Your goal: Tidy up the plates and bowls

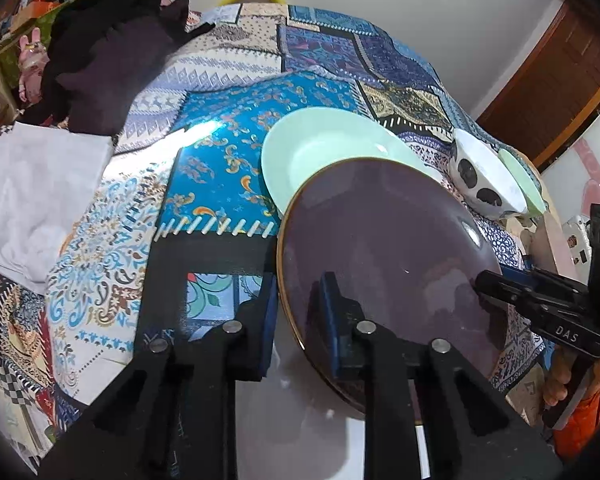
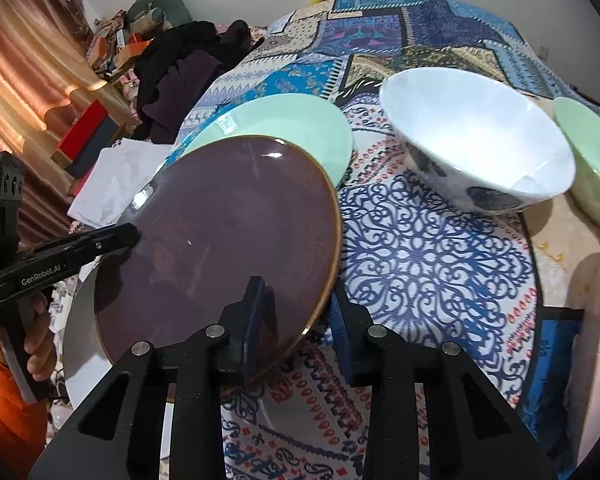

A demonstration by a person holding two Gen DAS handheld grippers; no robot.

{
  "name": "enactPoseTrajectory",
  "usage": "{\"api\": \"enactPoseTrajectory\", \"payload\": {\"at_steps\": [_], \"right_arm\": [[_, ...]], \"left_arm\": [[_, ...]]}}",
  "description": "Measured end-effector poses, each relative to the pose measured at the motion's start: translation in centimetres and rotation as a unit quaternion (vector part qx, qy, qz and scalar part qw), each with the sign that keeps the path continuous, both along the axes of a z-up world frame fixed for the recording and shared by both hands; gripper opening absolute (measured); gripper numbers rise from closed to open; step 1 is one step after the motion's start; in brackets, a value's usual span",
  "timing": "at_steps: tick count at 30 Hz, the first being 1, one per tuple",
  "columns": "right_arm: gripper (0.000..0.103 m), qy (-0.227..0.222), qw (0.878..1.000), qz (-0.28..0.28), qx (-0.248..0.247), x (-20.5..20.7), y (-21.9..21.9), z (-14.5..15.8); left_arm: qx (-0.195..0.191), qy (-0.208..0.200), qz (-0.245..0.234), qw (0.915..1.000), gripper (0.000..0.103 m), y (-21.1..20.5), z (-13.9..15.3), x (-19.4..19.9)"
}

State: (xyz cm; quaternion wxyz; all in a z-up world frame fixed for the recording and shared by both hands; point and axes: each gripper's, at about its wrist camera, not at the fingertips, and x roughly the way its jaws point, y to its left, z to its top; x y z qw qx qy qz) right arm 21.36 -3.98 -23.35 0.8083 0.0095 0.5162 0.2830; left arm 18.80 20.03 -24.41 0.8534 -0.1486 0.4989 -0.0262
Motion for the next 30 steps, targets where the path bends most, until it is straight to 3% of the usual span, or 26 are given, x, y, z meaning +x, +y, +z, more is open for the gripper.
{"api": "enactPoseTrajectory", "payload": {"at_steps": [14,30], "right_arm": [[0.028,-0.025,1.0,0.006,-0.011,-0.7,-0.3,0.6],[0.027,-0.055,0.998,0.004,0.007,-3.1,-2.2,3.6]], "left_arm": [[0.029,-0.001,-0.022,0.9993,0.022,-0.7,0.3,0.3],[0.02,-0.021,-0.012,0.9995,0.022,-2.2,2.8,-2.9]]}}
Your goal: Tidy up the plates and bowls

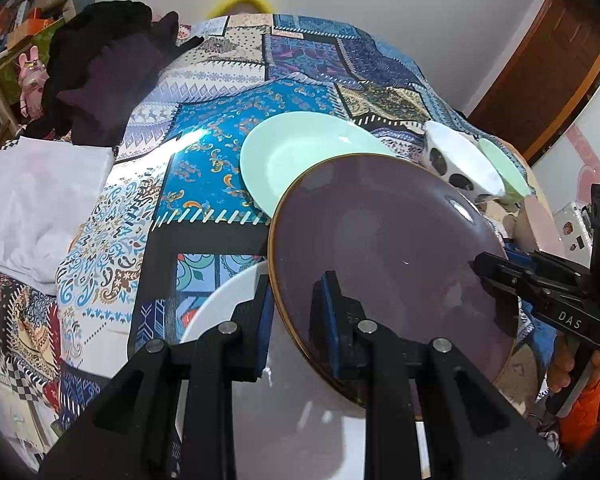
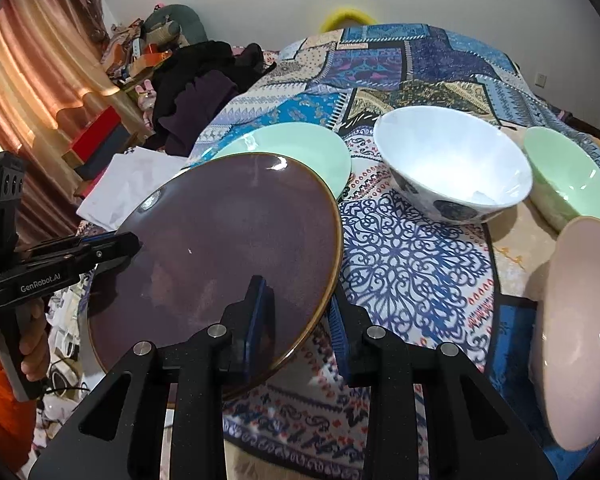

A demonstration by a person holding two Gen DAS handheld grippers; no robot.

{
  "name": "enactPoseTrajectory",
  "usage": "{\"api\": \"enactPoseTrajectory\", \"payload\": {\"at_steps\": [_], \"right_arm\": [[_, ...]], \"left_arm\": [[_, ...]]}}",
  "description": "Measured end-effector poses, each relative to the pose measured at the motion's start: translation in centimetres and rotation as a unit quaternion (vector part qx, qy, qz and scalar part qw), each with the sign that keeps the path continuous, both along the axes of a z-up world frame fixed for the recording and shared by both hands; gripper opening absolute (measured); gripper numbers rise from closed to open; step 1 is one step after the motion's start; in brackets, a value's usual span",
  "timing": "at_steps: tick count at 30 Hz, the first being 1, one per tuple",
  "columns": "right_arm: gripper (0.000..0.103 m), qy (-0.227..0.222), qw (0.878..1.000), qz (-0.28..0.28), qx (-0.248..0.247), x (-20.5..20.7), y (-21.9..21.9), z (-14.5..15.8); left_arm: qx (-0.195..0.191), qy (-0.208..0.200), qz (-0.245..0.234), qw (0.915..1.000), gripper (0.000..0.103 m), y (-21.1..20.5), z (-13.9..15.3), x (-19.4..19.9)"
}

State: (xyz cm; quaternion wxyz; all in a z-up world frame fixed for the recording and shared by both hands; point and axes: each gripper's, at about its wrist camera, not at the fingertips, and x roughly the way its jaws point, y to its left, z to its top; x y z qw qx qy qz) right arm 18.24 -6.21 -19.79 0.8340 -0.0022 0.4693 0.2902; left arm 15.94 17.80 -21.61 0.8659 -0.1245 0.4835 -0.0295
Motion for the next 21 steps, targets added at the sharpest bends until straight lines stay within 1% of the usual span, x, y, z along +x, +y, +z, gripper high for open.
{"api": "enactPoseTrajectory", "payload": {"at_steps": [6,12,21], "right_arm": [[0.027,-0.011,1.0,-0.007,0.007,-1.5,-1.5,1.4],[0.027,-0.018,1.0,-0.014,0.013,-2.9,-3.1,2.2],[0.027,-0.018,0.999,-0.023,0.017,-4.8,-5.7,2.1]], "left_arm": [[0.005,-0.015,-0.005,0.9999,0.022,-1.5,1.8,-1.6],[0.009,-0.028,-0.01,0.9995,0.022,-3.6,3.5,-3.3],[0.009,-0.023,-0.016,0.9996,0.022,-6.5,4.3,-5.3]]}}
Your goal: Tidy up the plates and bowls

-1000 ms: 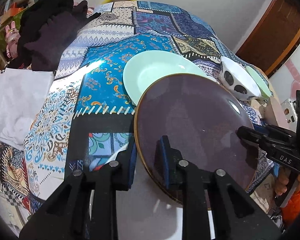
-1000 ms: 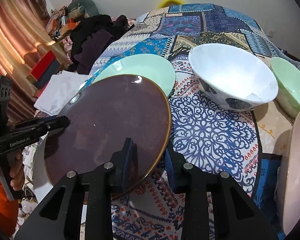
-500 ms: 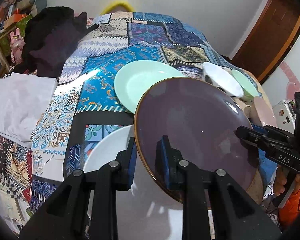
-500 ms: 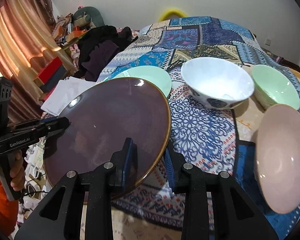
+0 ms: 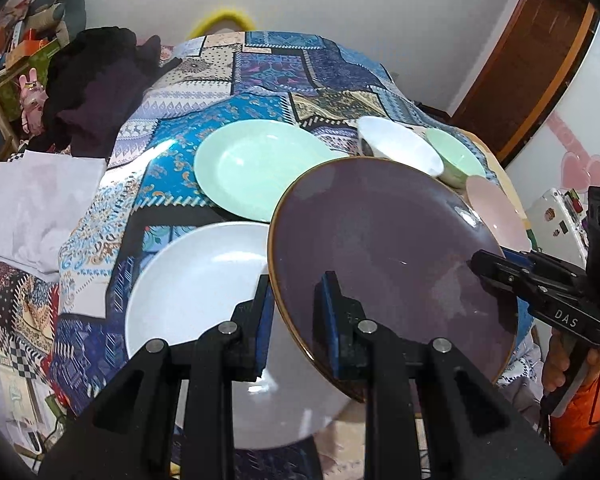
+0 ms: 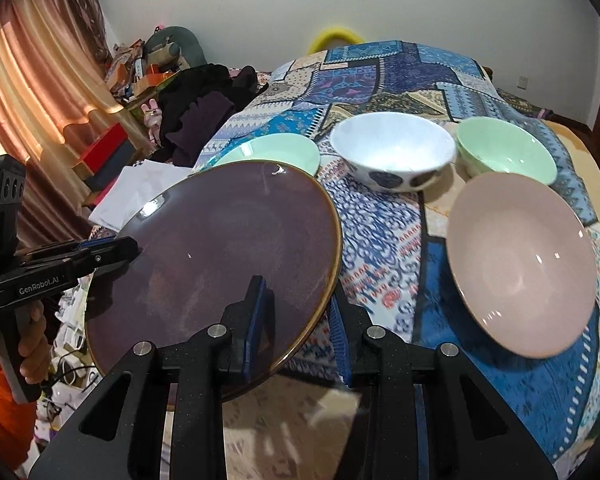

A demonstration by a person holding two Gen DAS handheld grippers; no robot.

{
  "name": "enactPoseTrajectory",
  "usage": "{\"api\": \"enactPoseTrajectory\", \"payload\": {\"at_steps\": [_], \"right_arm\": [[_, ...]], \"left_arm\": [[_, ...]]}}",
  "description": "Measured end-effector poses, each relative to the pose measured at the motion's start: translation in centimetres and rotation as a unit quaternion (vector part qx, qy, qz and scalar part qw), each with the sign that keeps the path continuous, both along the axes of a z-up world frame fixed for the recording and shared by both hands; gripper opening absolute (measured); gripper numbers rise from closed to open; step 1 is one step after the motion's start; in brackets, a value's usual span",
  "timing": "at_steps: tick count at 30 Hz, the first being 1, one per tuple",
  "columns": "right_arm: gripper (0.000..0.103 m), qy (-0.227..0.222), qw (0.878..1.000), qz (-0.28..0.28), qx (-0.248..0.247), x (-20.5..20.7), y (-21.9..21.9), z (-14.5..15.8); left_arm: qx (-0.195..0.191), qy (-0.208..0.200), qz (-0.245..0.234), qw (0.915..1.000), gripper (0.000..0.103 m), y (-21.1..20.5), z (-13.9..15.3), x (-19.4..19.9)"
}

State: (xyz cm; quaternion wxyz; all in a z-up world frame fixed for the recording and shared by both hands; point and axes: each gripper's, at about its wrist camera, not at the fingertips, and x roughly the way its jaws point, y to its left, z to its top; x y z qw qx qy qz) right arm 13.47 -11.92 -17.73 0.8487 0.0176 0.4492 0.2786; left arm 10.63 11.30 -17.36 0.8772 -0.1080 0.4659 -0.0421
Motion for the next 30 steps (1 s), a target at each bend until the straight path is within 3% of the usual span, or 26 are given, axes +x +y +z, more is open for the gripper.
{"api": "enactPoseTrajectory", "payload": {"at_steps": [16,30], "right_arm": [[0.027,0.032,0.999,-0.033,-0.001,-1.1,-4.7,-2.7],[0.027,0.061,0.996,-0.064,-0.001,0.0,-6.7,-5.0]], "left_arm": [[0.004,0.034,-0.029,0.999,0.022,-5.4,-2.0,-0.5],[0.014,0.064,-0.056,0.9963,0.022,-8.4,-4.7,2.2]]}}
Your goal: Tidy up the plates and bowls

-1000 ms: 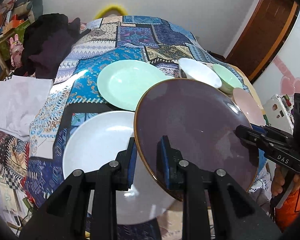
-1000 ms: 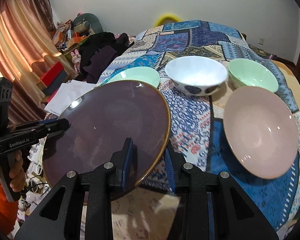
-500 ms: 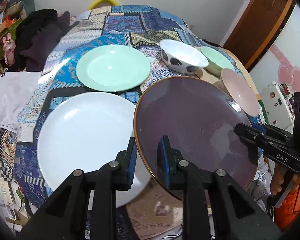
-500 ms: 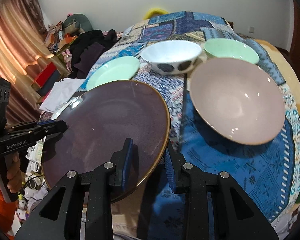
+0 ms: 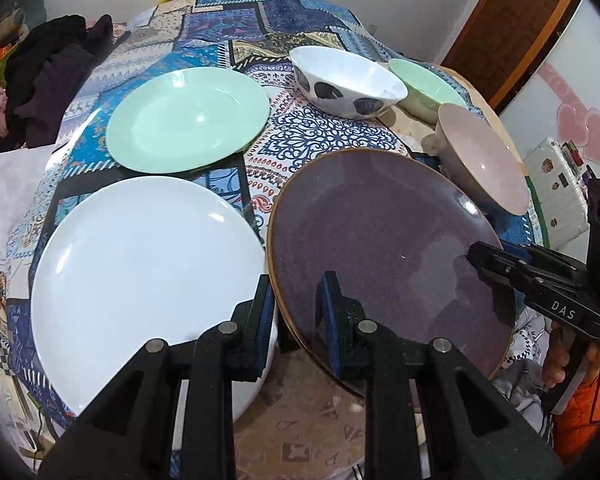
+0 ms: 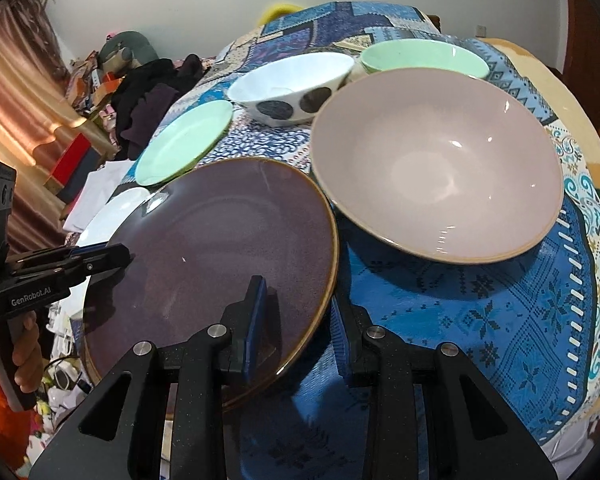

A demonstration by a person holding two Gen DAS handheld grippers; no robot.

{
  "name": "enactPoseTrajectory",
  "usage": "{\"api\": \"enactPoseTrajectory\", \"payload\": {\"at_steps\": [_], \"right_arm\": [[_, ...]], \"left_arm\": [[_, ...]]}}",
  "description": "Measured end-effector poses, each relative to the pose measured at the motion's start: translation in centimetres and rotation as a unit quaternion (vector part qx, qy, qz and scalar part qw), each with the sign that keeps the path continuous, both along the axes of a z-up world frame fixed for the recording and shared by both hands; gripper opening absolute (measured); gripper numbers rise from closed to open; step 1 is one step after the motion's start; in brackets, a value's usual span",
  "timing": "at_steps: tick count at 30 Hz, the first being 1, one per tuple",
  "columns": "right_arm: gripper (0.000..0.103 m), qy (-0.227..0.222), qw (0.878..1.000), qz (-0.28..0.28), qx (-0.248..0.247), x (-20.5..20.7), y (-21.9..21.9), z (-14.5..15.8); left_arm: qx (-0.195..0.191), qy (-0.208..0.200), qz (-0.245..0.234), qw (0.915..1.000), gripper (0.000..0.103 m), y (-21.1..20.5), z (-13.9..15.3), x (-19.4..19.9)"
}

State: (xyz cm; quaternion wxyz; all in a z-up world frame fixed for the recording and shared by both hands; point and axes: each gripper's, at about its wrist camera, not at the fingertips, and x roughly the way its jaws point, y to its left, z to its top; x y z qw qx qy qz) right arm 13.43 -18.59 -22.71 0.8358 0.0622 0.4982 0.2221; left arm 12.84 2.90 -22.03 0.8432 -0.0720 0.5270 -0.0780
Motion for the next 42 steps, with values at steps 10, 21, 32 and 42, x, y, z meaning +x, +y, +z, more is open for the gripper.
{"api": "enactPoseTrajectory", "payload": {"at_steps": [10,21,32,42], "right_arm": [[0.028,0.003,1.0,-0.001,-0.011,0.3,-0.1,-0.1],[0.03,-0.01,0.999,0.002,-0.031,-0.7,-0.5,1.3],[0.037,-0.064,0.998,0.014,-0.024,-2.0,0.1,5.3],[0.043,-0.093,0.993,0.075,-0.01,-1.1,5.5,7.0]], "left_arm": [[-0.001,0.014,-0.007,0.9999,0.022,-0.3,-1.3,1.3],[-0.007,0.006,0.003,1.0,0.022,0.5,-0.5,0.6],[0.015,-0.046,0.042,0.998,0.047,2.7,3.1,-2.4],[0.023,-0.068,0.114,0.9909,0.067,8.0,5.1,-5.5]]}}
